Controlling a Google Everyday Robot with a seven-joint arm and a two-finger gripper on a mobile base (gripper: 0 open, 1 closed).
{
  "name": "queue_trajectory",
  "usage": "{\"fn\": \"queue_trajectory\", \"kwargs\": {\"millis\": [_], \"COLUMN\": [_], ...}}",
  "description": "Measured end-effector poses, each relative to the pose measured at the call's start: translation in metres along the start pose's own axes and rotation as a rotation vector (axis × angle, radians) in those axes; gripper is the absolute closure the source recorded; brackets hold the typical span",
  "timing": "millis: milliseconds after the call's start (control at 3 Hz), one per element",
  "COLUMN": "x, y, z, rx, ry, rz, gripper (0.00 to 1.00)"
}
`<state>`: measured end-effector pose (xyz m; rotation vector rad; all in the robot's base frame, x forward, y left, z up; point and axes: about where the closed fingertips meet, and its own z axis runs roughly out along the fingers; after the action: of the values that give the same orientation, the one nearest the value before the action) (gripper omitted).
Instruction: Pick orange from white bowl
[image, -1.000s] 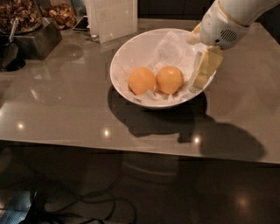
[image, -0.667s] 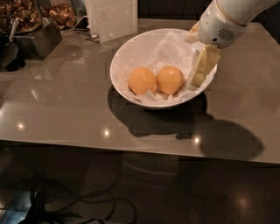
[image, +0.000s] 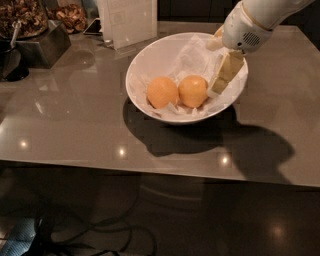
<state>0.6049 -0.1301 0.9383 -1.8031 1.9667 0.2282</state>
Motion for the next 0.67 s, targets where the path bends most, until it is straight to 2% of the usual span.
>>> {"fn": "queue_trajectory", "kwargs": {"millis": [667], "x": [0.002], "y": [-0.012], "z": [0.032], "rx": [-0.052], "ry": [-0.038], "rz": [0.013], "gripper": [0.06]}}
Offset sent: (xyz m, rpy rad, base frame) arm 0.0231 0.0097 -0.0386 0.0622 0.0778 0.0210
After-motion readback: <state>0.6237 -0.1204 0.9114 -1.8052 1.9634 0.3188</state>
